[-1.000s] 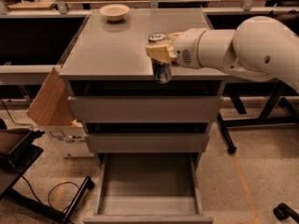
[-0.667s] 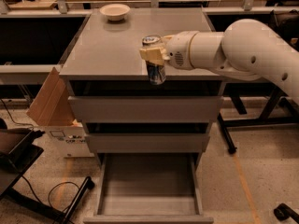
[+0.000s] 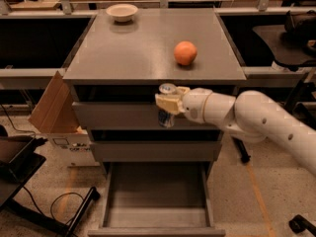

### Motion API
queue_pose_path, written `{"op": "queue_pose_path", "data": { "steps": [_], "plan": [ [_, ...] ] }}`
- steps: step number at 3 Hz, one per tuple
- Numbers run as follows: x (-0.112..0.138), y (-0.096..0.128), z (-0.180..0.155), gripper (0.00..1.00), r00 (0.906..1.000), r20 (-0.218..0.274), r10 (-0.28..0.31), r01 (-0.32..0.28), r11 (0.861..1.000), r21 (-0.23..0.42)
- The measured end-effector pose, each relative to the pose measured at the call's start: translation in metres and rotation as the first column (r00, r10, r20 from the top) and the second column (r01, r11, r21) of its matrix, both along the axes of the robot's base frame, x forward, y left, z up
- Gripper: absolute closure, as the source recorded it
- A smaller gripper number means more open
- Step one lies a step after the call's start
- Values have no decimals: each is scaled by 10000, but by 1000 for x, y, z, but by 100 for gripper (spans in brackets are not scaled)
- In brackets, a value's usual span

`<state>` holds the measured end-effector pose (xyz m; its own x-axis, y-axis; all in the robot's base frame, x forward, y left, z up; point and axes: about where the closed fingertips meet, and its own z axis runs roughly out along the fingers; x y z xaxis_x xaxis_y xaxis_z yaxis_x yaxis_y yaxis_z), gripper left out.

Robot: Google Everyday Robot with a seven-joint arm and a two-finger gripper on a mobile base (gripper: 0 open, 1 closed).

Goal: Place redbull can into bottom drawer

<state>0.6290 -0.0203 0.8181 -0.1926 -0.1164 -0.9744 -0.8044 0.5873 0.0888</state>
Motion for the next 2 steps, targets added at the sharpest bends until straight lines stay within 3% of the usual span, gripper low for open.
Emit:
{"op": "queue_pose_path", "data": {
  "steps": [1, 2],
  "plan": [
    [-32, -12, -40, 100, 9967, 634, 516, -572, 9943, 899],
    [-60, -19, -95, 100, 9864, 1226, 1095, -1295, 9771, 1689]
  ]
}}
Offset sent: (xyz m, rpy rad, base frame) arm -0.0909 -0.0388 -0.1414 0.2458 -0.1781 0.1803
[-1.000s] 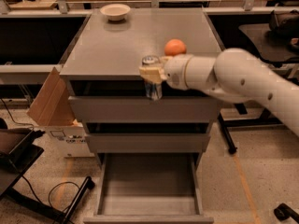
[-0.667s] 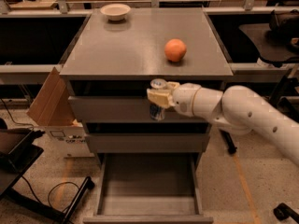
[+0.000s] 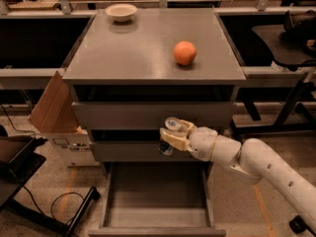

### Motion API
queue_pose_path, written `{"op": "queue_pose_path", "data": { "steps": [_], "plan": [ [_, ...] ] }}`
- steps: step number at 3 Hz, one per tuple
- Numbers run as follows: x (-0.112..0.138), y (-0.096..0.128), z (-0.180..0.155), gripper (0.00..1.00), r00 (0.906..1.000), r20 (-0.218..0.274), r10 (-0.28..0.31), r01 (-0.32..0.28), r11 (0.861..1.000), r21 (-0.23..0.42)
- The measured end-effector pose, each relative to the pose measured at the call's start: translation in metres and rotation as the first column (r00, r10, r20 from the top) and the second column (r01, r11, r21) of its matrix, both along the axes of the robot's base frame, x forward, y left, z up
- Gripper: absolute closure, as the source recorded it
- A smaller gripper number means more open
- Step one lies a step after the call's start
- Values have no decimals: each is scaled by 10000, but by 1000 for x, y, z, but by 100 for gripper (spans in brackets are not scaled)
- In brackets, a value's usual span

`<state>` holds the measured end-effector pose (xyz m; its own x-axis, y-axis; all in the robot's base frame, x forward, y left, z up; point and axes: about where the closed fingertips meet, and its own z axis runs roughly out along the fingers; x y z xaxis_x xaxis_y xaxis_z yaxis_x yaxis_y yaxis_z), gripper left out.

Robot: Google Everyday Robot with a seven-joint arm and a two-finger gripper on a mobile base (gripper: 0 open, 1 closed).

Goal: Place redbull can into bottom drawer

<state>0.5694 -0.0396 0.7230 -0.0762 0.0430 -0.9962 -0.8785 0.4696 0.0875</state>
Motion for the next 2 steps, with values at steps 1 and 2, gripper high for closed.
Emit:
{"op": "queue_pose_path", "data": {
  "steps": [1, 2],
  "plan": [
    [0, 1, 3, 100, 10000, 5, -3, 4, 10000, -42],
    [-1, 11, -12, 100, 9994, -234, 237, -236, 9997, 63]
  ]
}}
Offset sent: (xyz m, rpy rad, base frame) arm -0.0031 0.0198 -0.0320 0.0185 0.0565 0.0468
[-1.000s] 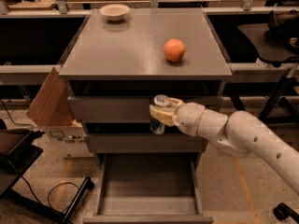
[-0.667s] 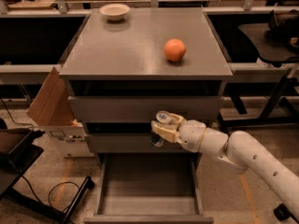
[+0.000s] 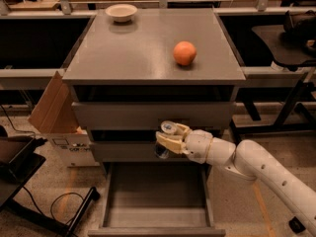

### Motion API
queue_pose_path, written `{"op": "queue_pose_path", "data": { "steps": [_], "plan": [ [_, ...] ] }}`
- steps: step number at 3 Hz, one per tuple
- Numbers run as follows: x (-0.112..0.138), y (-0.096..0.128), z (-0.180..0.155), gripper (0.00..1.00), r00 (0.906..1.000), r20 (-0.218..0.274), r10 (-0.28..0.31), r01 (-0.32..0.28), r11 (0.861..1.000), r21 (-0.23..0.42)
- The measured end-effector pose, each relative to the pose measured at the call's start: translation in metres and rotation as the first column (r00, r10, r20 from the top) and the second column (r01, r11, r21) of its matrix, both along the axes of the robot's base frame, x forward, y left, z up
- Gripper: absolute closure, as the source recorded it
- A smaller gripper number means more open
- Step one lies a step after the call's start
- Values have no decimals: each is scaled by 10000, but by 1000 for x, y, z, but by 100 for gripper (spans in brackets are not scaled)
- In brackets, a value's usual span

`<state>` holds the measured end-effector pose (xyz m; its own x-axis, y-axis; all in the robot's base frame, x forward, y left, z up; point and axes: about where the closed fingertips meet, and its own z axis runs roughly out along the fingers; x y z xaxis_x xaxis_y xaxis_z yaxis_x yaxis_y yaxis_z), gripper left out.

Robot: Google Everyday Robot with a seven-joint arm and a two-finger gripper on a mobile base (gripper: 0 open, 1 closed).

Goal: Place redbull can into bottom drawer

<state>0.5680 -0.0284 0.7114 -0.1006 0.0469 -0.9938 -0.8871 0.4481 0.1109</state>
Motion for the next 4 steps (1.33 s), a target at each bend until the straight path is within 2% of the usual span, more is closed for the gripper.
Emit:
{"op": "queue_pose_path", "data": {
  "steps": [1, 2, 4],
  "plan": [
    [-6, 14, -57, 100, 9988, -397, 287, -287, 9996, -11],
    [-14, 31, -134, 100, 9958, -607, 679, -671, 9976, 162],
    [-17, 67, -263, 100, 9869, -102, 1610, -1611, 9869, -49]
  ]
}}
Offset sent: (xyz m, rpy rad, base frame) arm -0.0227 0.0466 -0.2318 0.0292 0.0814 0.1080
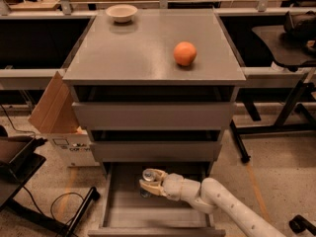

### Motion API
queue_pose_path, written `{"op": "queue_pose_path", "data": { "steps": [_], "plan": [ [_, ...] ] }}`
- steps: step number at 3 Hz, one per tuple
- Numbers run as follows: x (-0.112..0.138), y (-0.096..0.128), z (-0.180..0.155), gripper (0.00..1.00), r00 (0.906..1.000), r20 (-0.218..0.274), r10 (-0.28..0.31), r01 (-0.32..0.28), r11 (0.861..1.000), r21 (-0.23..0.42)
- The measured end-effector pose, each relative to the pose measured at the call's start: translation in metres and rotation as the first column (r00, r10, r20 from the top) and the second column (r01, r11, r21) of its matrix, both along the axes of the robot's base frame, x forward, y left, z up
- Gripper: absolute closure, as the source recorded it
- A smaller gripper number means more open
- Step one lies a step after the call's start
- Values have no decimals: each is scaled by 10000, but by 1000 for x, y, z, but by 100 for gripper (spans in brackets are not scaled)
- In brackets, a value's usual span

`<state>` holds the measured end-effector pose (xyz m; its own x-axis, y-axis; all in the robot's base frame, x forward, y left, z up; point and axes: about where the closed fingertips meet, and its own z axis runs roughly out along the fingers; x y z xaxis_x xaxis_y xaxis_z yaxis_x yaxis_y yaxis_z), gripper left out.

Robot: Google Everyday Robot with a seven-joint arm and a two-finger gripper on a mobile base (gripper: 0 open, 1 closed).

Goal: Place redbull can into bottom drawer

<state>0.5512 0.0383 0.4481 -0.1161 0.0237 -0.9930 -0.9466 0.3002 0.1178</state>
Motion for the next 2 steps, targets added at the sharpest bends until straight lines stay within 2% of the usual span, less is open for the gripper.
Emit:
{"op": "queue_pose_path", "data": {
  "steps": [1, 2],
  "plan": [
    [1, 12, -80, 100, 9998, 31, 201, -199, 9983, -542],
    [7, 17, -124, 100, 9998, 24, -192, 194, 9911, -1314]
  ]
}}
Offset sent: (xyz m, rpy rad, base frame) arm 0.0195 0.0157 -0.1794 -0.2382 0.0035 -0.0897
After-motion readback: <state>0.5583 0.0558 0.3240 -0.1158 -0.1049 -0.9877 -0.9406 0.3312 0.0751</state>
